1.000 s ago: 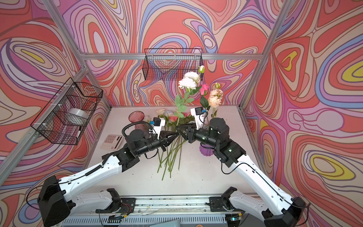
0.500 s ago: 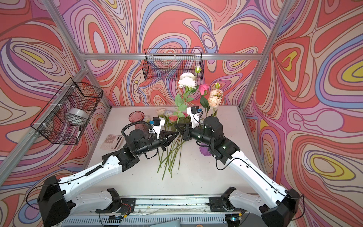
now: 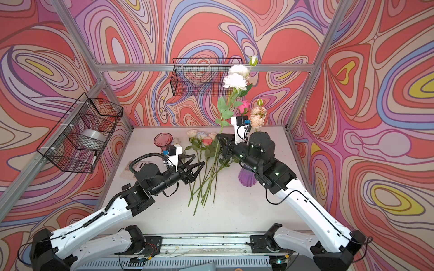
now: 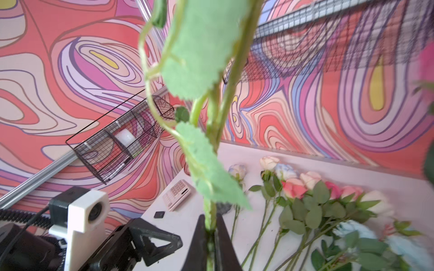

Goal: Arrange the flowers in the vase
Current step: 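Raise the white rose high with the right gripper above the vase, then lower the white rose stem into the purple-blue vase with the right gripper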

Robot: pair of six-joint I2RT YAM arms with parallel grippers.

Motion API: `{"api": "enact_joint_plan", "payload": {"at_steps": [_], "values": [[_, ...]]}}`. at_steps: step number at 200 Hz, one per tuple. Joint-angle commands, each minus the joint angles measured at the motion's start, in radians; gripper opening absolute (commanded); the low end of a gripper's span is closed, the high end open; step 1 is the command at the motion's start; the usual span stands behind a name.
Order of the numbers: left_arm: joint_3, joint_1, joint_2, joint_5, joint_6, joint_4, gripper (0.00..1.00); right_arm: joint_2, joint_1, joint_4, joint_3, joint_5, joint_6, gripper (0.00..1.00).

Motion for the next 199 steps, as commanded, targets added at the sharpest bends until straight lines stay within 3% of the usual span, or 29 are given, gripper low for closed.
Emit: {"api": "enact_joint_plan", "payload": {"at_steps": [1, 47, 90, 151, 199], "values": [[-0.017, -0.004, -0.05, -0.078, 0.047, -0.059, 0.76, -0.005, 0.006, -0.099, 0.158, 0.19, -0.111, 0.0], [-0.029, -0.004, -0.084, -0.097, 0.06, -0.076, 0.77, 0.056, 0.005, -0.235, 0.428, 0.501, -0.248, 0.0], [-0.033, -0.004, -0.084, -0.095, 0.06, -0.072, 0.77, 0.05, 0.005, -0.215, 0.454, 0.732, -0.383, 0.0], [-0.044, -0.003, -0.068, -0.084, 0.04, -0.049, 0.77, 0.023, 0.0, -0.139, 0.312, 0.803, -0.397, 0.0], [-0.058, -0.004, -0.062, -0.081, 0.028, -0.04, 0.76, -0.007, -0.096, -0.137, 0.153, 0.734, -0.285, 0.0]]}}
